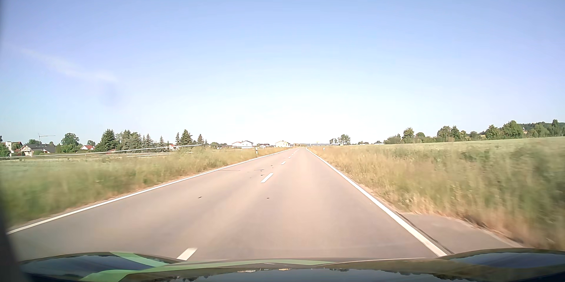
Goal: Follow the waypoints while adhering to traffic rules and regulations
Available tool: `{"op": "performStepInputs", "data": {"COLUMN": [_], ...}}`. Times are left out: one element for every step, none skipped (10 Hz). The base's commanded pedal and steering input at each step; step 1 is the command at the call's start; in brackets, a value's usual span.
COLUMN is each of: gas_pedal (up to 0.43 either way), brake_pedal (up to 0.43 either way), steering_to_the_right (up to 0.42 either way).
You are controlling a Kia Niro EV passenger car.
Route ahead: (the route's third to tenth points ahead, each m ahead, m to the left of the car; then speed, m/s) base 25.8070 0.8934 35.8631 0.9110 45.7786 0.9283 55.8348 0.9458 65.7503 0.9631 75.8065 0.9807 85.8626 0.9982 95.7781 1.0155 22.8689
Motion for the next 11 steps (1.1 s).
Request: {"op": "performStepInputs", "data": {"gas_pedal": [0.15,0.157,0.157,0.157,0.157,0.169,0.197,0.209,0.228,0.24,0.248], "brake_pedal": [0.0,0.0,0.0,0.0,0.0,0.0,0.0,0.0,0.0,0.0,0.0], "steering_to_the_right": [-0.004,-0.004,-0.004,-0.004,-0.004,-0.004,-0.002,0.001,0.002,0.002,0.001]}}
